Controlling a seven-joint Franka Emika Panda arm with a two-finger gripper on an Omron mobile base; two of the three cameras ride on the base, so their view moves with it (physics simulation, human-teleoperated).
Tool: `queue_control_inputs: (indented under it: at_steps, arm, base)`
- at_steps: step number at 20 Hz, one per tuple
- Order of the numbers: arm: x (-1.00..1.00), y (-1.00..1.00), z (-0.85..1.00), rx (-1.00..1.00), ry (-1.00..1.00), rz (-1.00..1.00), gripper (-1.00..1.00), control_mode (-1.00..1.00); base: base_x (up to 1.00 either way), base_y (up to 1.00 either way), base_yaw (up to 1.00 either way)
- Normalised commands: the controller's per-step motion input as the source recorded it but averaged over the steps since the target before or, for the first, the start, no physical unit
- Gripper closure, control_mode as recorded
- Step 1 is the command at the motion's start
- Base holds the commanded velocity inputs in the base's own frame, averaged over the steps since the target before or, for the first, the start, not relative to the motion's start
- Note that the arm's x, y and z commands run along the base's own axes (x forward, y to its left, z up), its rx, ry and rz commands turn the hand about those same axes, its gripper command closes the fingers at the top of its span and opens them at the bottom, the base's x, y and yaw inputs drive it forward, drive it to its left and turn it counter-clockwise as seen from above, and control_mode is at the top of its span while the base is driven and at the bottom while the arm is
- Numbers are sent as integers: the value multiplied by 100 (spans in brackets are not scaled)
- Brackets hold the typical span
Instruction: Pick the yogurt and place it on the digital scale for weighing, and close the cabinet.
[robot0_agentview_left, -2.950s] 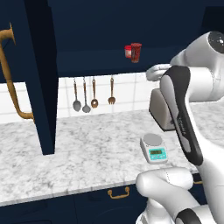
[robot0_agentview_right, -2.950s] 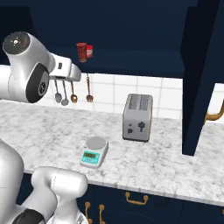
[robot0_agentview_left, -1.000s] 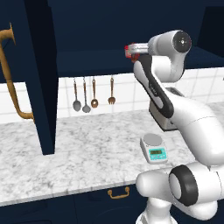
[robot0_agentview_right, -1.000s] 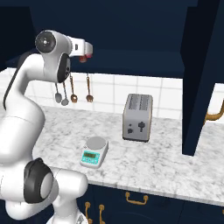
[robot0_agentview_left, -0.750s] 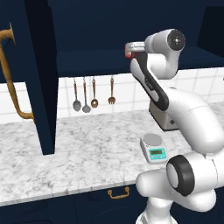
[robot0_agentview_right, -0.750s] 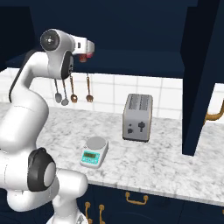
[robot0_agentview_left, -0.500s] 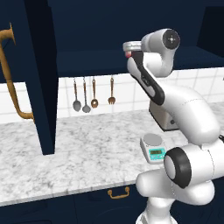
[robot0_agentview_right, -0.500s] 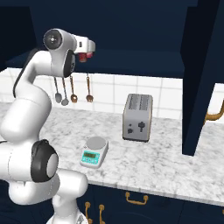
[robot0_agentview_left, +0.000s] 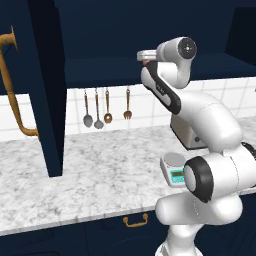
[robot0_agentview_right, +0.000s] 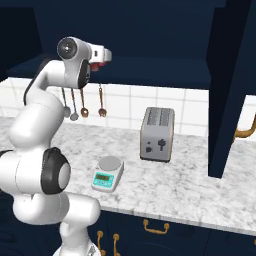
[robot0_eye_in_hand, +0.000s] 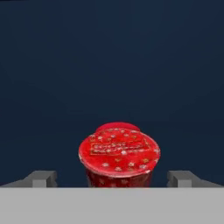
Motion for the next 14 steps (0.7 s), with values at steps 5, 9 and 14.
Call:
queue_control_inputs:
  at_steps: [5,9,14]
  arm:
    - [29,0,-24,0,0,0,100,-100]
    - [13,0,-19,0,0,0,100,-100]
    - [-17,-1,-4,0,-3,0,100,-100]
  base:
    - [0,0,0]
    - [0,0,0]
    - [0,0,0]
